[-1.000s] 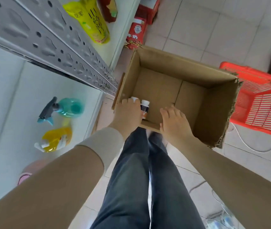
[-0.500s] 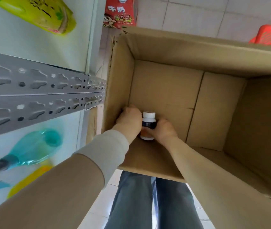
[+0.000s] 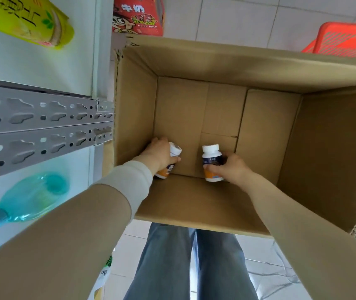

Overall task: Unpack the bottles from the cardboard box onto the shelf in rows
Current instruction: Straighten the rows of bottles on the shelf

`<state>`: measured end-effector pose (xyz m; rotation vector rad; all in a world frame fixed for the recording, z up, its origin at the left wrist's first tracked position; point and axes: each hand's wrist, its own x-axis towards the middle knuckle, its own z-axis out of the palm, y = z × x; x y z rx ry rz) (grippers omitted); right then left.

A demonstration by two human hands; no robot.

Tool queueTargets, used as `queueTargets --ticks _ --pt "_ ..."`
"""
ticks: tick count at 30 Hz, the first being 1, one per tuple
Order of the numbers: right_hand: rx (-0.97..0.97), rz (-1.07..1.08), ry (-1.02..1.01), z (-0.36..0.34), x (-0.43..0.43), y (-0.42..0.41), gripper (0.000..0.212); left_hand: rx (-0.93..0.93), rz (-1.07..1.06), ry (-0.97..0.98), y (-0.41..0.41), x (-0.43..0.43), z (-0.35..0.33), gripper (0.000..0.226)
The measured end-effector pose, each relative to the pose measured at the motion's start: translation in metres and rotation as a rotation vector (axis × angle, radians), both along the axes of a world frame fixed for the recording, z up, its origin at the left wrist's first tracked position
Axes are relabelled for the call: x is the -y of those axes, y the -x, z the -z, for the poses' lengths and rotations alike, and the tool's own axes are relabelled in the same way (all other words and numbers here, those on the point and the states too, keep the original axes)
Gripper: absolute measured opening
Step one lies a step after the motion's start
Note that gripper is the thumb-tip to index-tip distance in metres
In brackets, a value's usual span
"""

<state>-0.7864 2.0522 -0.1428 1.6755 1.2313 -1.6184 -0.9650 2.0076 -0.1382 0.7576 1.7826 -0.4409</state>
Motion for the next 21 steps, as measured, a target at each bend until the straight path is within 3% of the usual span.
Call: queueTargets --ticks 4,9,13,16,21 --pt "-0.051 0.039 0.024 -0.011 -0.004 -0.01 0.046 0.081 -0.023 -0.11 -0.002 -0.002 -0.01 0.052" --pt "-0.145 0.201 0.101 -0.049 -0.007 -0.024 0.021 0.134 -0.338 -0.281 -0.01 -0.004 -0.051 0.034" --pt "-0.173 0.375 0.095 -0.085 -0.001 -0.038 0.034 0.182 -0.566 -0.386 -0.024 0.008 -0.095 0.018" --pt "-0.27 0.486 0.115 -0.115 0.005 -0.045 0.032 0.234 -0.803 -0.457 -0.038 0.028 -0.128 0.018" --pt "-0.381 0.368 -0.072 -0.168 0.031 -0.066 0.033 0.212 -1.129 -0.593 -0.079 0.08 -0.188 0.012"
